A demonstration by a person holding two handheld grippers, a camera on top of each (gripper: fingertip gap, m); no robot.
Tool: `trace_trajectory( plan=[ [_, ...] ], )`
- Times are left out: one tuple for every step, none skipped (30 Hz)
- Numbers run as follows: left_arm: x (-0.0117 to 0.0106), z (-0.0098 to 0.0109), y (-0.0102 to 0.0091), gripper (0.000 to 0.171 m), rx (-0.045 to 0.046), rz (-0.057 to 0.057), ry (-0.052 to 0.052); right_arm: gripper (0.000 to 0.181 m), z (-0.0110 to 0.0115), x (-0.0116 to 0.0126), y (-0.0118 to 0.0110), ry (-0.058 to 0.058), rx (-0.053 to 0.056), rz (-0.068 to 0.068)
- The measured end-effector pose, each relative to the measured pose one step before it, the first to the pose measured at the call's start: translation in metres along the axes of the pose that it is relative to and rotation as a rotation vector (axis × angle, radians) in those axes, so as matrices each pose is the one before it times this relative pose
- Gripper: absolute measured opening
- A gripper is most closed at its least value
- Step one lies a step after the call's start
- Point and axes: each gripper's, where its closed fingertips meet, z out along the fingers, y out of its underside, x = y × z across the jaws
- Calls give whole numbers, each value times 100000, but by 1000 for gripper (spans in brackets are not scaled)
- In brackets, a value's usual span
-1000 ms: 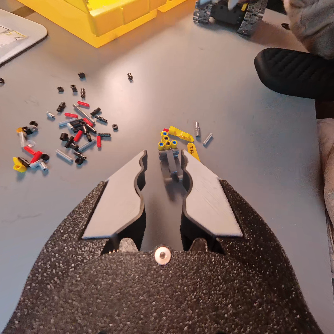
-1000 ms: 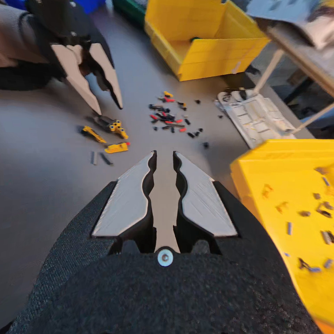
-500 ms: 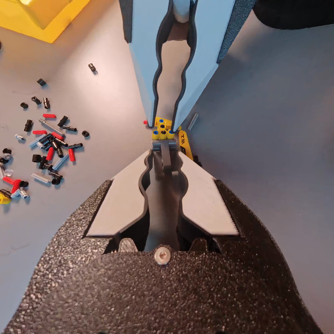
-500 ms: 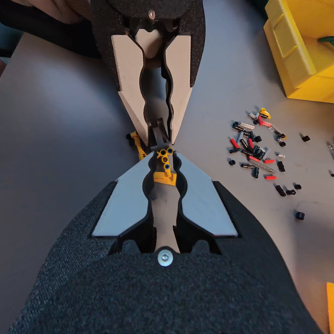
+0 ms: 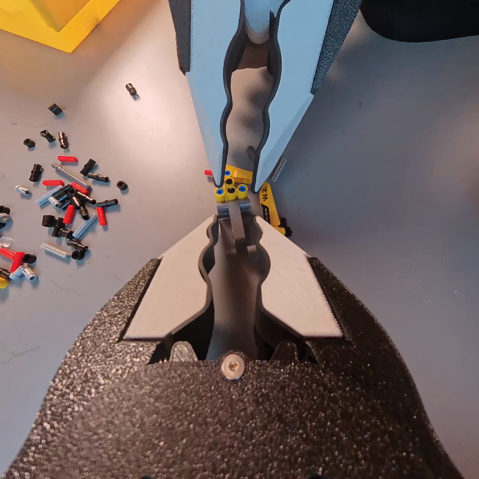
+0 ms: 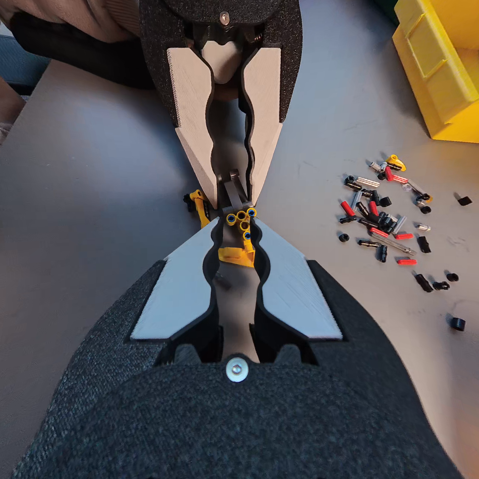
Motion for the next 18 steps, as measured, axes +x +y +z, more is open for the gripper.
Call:
trace_trajectory(
  plan=[
    [-11,-22,2,25,58,182,125,18,2,-18,-4,-895,24,-437],
    [-17,-21,-5,24,129,322,85,19,-52,-54,-10,-1223,-144,-411],
    [61,-19,-19,24,91,332,424,25,-61,97,-13,-375,-222,-17],
    [49,7,-10,24,29,216,262,26,-65,87,9,-393,-330,-246],
    [66,5,-10,24,27,321,276,27,-2,-113,-6,-1311,-302,-341],
    [161,-2,-22,24,58,589,776,27,120,-242,-43,-1591,-331,-517],
    [180,14,-23,24,53,711,838,26,230,-153,-40,-685,-510,-1202],
    [69,14,-14,24,-39,564,194,24,291,44,-43,554,-541,-1681],
    [-25,-16,14,24,-22,315,-117,22,229,-157,-90,-979,85,-1310],
    [-8,-41,39,24,3,-247,272,22,96,-1,-62,-729,94,-210],
    [5,-12,16,24,-18,-519,321,22,5,5,3,-1147,5,586],
    [3,14,-6,24,-82,-108,-135,22,-7,-3,10,-1169,10,715],
    [-20,29,-11,24,-68,246,-569,21,1,25,10,-469,22,98],
    [-18,60,-17,25,-158,198,-495,21,33,25,-20,246,195,-141],
    [54,107,-26,30,-369,-116,64,21,79,-43,-64,282,461,-65],
    [74,175,12,34,-750,-440,362,21,114,-158,-113,-257,642,-53],
    [128,180,35,30,-979,-269,671,21,107,-230,-128,-849,616,205],
    [228,147,-1,26,-706,-195,1356,21,67,-69,-40,26,10,-19]
  ],
)
